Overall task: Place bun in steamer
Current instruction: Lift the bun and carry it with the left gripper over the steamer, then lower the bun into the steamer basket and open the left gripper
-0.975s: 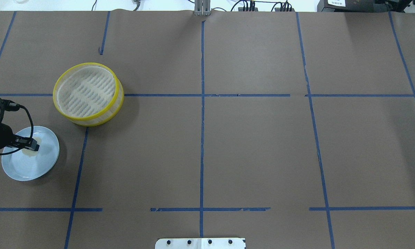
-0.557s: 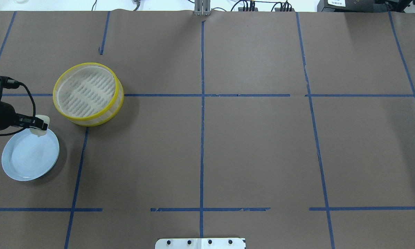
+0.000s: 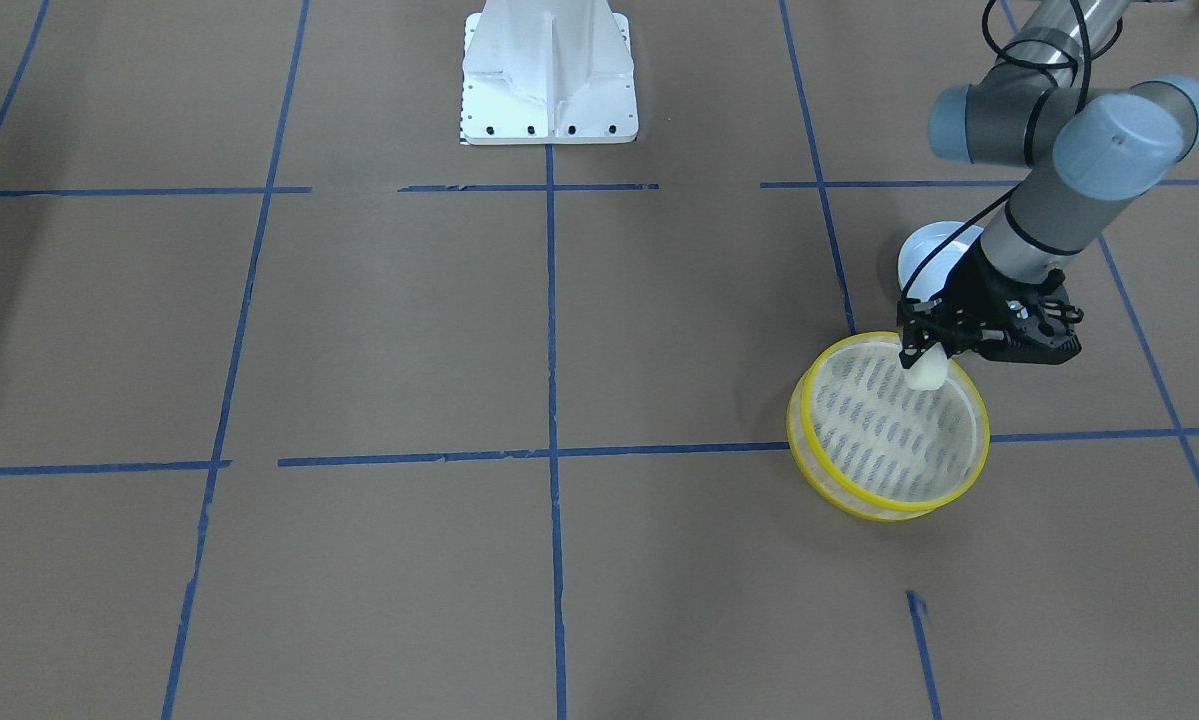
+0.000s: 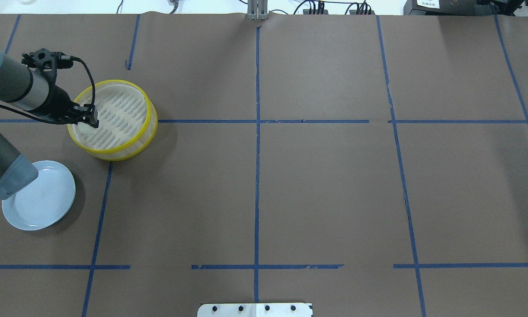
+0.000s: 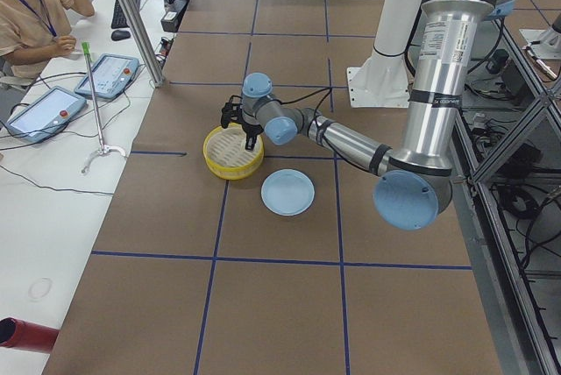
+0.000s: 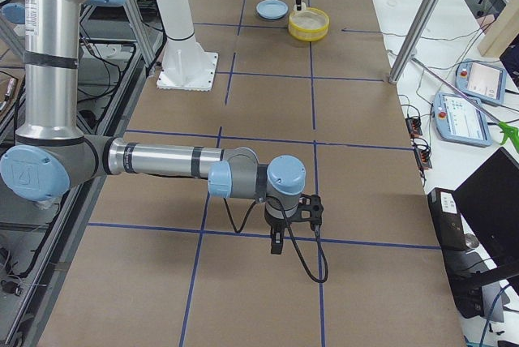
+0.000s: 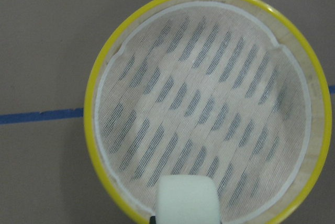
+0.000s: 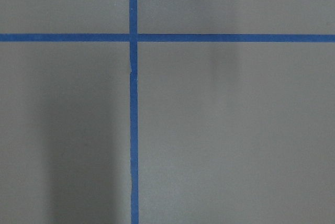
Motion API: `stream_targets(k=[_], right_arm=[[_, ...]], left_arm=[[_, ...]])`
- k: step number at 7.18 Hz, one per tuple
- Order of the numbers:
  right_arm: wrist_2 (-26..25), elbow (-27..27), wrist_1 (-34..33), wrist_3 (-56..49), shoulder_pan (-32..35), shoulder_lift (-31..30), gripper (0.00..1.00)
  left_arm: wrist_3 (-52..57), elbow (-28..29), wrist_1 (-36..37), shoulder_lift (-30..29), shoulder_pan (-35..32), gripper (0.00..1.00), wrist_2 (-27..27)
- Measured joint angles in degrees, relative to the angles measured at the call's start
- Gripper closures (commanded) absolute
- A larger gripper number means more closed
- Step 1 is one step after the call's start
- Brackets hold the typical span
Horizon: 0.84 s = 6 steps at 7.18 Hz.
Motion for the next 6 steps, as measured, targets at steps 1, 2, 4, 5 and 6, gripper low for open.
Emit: stream_targets(k=[1,2,4,5,6], right_arm=[[0.0,0.0,0.0,0.0,0.0,0.0,0.0],[0.0,0.0,0.0,0.0,0.0,0.0,0.0],[0.0,0.0,0.04,0.0,0.0,0.0,0.0],[0.0,0.0,0.02,0.0,0.0,0.0,0.0],[0.0,0.0,0.01,0.0,0.0,0.0,0.0]], left_arm=[[-1.29,3.45,0.25,-2.44,0.19,0.62,0.07],[-1.87,5.44,0.25,-3.63,0.41,0.62,0.1],[-3.71,8.39,0.16,-5.64,1.82,0.61,0.14],[-4.2,8.92,0.14,-5.97,2.31,0.59,0.2],[-4.36,9.2,0.15,-6.05,2.62,0.57,0.26]])
